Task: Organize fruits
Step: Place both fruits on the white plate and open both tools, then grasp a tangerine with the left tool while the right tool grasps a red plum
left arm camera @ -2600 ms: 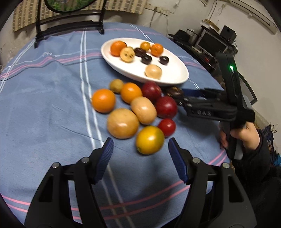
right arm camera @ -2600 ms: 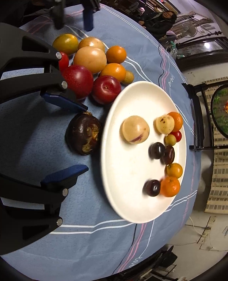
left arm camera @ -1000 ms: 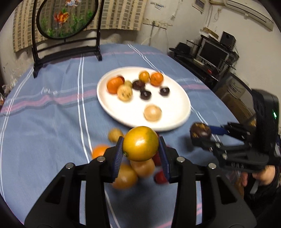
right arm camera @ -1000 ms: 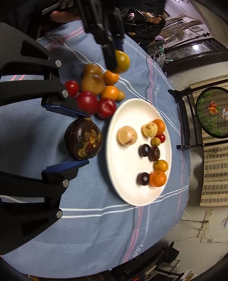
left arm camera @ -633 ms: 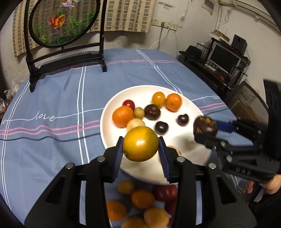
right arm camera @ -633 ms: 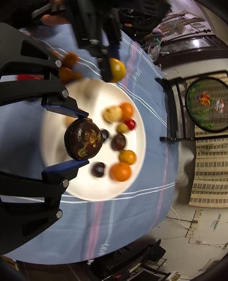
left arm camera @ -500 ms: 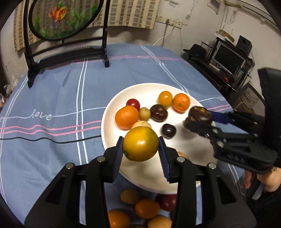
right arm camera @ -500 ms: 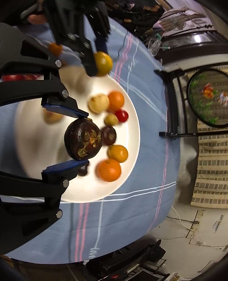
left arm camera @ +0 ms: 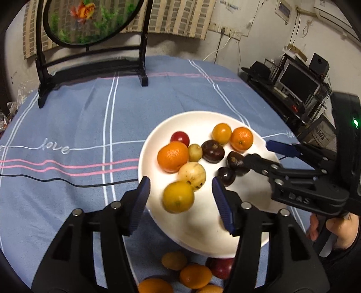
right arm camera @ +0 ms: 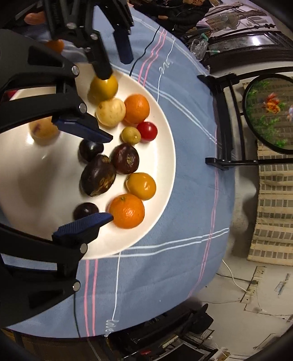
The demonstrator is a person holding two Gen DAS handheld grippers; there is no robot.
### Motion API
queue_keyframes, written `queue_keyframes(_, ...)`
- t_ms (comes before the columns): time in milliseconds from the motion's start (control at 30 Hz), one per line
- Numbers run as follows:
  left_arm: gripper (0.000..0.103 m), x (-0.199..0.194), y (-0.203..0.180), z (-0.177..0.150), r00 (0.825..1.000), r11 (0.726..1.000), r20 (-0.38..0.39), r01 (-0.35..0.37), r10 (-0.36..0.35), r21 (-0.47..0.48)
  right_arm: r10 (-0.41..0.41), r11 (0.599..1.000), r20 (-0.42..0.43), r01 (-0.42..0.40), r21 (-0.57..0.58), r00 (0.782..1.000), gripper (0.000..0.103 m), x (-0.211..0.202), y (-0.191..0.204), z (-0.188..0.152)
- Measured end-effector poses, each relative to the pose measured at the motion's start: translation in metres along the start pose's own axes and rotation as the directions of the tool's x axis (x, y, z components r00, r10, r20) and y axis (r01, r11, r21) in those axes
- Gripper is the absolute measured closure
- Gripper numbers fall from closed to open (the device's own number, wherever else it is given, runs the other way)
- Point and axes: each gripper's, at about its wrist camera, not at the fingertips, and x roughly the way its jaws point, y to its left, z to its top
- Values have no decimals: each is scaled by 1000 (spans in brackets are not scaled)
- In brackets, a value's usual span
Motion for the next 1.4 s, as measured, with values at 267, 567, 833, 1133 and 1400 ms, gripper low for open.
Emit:
queue_keyframes(267, 37, -57, 6, -30, 997, 1000, 77, 11, -10, -20, 138, 989, 15, -137, -56, 990, 39, -73, 27, -62)
queue_keyframes(567, 37, -80, 33, -94, 1000, 997, 30, -3, 5, -73, 233, 971, -84, -236, -31, 969, 39, -76, 65, -128)
queue_keyframes(833, 37, -75, 51, -120, 1000, 992, -29, -10, 6, -127, 210, 974, -117, -218, -61, 971, 38, -62, 79, -127)
queue_keyframes(1133, 37, -79, 55, -121, 1000, 991, -23, -17, 14, -129, 195, 977, -132, -204, -59, 972, 38, -54, 77, -126)
queue_keyframes(1400, 37, -82, 56, -120, 1000, 992, -26, -15, 12, -124, 300, 952, -157, -305, -5, 941, 43, -34, 77, -126)
